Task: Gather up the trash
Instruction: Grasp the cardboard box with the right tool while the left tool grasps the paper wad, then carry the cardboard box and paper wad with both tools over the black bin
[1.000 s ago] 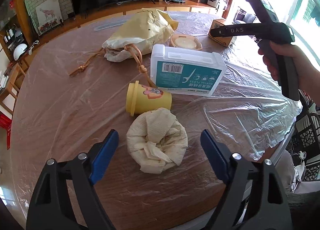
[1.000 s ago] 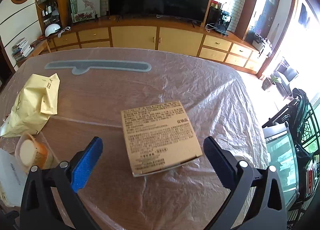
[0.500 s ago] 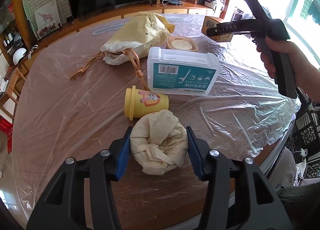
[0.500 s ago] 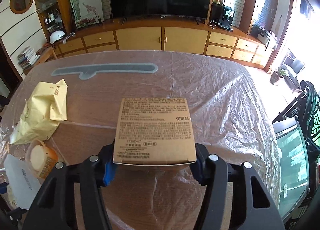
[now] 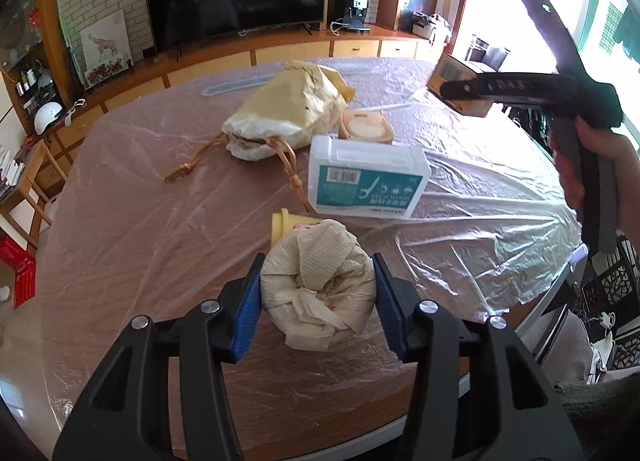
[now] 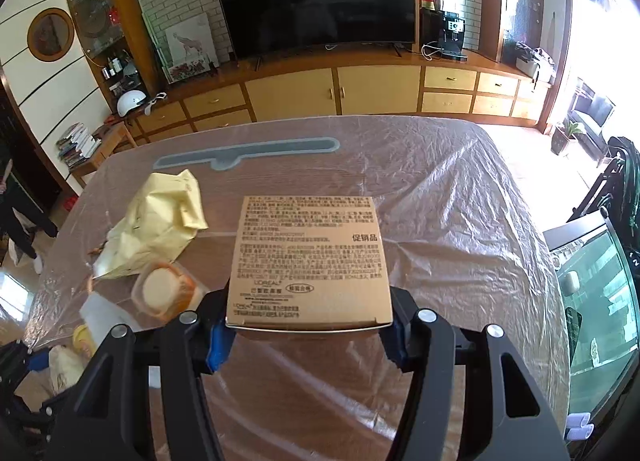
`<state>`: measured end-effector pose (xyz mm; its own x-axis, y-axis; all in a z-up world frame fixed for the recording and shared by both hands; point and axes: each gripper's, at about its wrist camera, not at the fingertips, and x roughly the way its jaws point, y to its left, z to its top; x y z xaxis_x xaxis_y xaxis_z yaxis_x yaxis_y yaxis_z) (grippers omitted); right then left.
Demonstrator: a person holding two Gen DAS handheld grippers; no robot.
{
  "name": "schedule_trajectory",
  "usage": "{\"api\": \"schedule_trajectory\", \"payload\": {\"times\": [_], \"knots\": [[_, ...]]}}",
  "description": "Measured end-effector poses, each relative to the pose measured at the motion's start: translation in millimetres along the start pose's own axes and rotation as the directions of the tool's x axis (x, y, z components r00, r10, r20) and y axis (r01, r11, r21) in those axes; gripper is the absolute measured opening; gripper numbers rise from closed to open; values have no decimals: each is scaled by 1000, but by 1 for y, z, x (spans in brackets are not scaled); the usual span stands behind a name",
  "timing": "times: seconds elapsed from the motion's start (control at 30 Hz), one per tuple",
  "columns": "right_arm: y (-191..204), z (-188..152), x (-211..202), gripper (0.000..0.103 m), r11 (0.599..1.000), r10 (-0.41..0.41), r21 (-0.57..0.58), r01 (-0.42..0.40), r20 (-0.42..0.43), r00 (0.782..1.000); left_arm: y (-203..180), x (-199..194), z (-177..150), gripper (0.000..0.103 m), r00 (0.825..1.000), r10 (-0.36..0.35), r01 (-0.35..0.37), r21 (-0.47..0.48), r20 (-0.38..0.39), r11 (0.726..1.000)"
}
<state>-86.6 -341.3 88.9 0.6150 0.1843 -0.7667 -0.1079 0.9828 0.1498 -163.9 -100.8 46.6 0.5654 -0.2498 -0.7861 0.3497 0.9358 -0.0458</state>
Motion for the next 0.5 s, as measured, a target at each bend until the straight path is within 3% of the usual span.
{"api": "schedule_trajectory", "payload": {"times": [0.5], "knots": [[47, -51, -60, 58, 997, 52, -59, -50, 21, 998, 7, -8, 12, 52, 999, 37, -36, -60, 13, 998]]}}
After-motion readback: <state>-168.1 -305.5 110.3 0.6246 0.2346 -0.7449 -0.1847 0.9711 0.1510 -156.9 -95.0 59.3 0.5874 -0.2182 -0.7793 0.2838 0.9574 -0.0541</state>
